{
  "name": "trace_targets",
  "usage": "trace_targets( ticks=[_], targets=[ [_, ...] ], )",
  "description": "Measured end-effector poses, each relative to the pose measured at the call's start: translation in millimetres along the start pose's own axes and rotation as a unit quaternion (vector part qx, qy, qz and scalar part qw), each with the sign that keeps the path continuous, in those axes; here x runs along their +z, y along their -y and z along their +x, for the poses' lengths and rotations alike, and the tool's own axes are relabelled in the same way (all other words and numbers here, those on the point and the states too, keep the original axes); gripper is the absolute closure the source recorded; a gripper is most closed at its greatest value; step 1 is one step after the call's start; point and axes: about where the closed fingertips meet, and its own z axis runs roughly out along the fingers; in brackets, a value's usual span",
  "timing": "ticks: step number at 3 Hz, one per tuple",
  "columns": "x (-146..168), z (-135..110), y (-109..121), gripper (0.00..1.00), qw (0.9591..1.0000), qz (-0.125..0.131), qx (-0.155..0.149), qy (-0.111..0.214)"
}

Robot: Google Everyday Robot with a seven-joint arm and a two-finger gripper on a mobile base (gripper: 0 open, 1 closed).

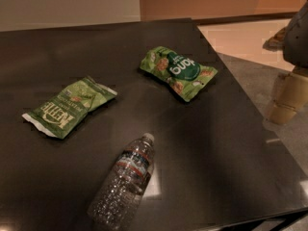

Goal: Move green jalapeno chip bag near green rice chip bag

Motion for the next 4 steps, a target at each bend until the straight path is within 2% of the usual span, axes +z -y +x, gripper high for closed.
trace_targets(
  ticks=[1, 2, 3, 4],
  targets=[
    [-1, -1, 1, 0.0, 1.0, 0.001, -0.001, 0.001],
    [4, -24, 14, 0.0, 0.9996, -0.001, -0.021, 0.02],
    [14, -64, 31, 0.0, 0.9973, -0.007, -0.058, 0.045],
    [28, -111, 44, 0.0, 0.9924, -0.016, -0.098, 0.073]
  ],
)
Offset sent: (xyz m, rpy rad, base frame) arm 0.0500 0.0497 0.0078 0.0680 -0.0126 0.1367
